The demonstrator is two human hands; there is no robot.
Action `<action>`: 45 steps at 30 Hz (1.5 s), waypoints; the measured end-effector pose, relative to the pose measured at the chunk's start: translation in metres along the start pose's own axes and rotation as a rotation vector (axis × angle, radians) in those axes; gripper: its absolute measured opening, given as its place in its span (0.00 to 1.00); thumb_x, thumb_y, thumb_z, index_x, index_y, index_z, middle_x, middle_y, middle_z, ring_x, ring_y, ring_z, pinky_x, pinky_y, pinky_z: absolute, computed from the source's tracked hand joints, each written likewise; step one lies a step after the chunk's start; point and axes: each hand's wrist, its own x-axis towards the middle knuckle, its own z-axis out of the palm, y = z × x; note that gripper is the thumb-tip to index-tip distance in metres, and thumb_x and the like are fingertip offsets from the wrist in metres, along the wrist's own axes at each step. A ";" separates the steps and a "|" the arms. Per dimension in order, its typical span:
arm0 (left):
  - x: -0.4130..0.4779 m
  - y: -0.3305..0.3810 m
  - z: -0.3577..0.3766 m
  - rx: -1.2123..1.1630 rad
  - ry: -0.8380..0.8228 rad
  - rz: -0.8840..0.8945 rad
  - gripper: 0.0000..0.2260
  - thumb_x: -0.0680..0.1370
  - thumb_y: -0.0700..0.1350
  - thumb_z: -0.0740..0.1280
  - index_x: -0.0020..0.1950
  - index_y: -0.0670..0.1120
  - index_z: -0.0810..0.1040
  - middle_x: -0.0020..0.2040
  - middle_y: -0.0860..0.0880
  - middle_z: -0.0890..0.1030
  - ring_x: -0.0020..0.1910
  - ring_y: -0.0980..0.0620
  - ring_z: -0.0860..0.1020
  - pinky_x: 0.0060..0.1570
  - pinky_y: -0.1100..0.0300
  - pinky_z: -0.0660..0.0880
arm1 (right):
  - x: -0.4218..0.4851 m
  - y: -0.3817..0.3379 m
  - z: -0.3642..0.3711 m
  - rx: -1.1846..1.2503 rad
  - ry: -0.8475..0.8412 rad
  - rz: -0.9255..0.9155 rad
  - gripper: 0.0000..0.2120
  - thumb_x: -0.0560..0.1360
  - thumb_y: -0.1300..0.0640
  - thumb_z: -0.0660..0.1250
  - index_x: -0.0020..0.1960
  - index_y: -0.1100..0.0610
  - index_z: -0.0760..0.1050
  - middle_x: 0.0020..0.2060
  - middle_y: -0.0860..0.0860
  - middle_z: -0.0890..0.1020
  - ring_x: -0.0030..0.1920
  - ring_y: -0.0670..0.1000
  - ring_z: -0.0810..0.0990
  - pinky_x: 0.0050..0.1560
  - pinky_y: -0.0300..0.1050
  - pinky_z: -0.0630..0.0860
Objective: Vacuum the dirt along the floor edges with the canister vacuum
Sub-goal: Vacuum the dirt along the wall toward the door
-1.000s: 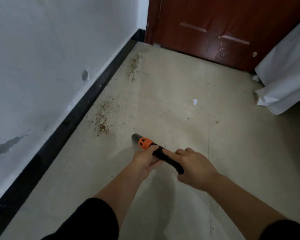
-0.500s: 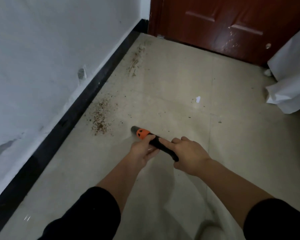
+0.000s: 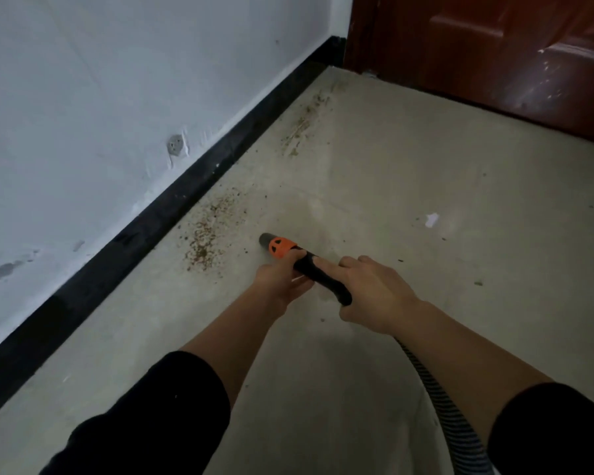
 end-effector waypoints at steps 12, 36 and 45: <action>0.026 0.029 0.014 -0.081 0.038 0.031 0.12 0.77 0.40 0.71 0.54 0.33 0.75 0.45 0.38 0.80 0.37 0.47 0.81 0.32 0.60 0.82 | 0.044 0.020 -0.032 -0.043 -0.042 -0.096 0.41 0.73 0.56 0.66 0.77 0.41 0.47 0.47 0.47 0.67 0.48 0.51 0.67 0.40 0.45 0.68; -0.002 -0.016 -0.030 -0.097 -0.067 0.026 0.18 0.76 0.41 0.72 0.61 0.31 0.74 0.52 0.36 0.81 0.42 0.45 0.83 0.32 0.62 0.80 | -0.007 -0.006 0.009 -0.077 0.062 -0.136 0.42 0.71 0.53 0.66 0.78 0.41 0.46 0.53 0.47 0.73 0.50 0.50 0.70 0.40 0.41 0.68; -0.018 -0.026 -0.052 -0.089 -0.066 0.014 0.17 0.76 0.41 0.71 0.59 0.31 0.75 0.52 0.36 0.81 0.44 0.45 0.83 0.35 0.61 0.81 | -0.021 -0.023 0.013 -0.087 0.051 -0.179 0.42 0.71 0.51 0.66 0.78 0.42 0.46 0.51 0.47 0.72 0.47 0.49 0.69 0.41 0.43 0.71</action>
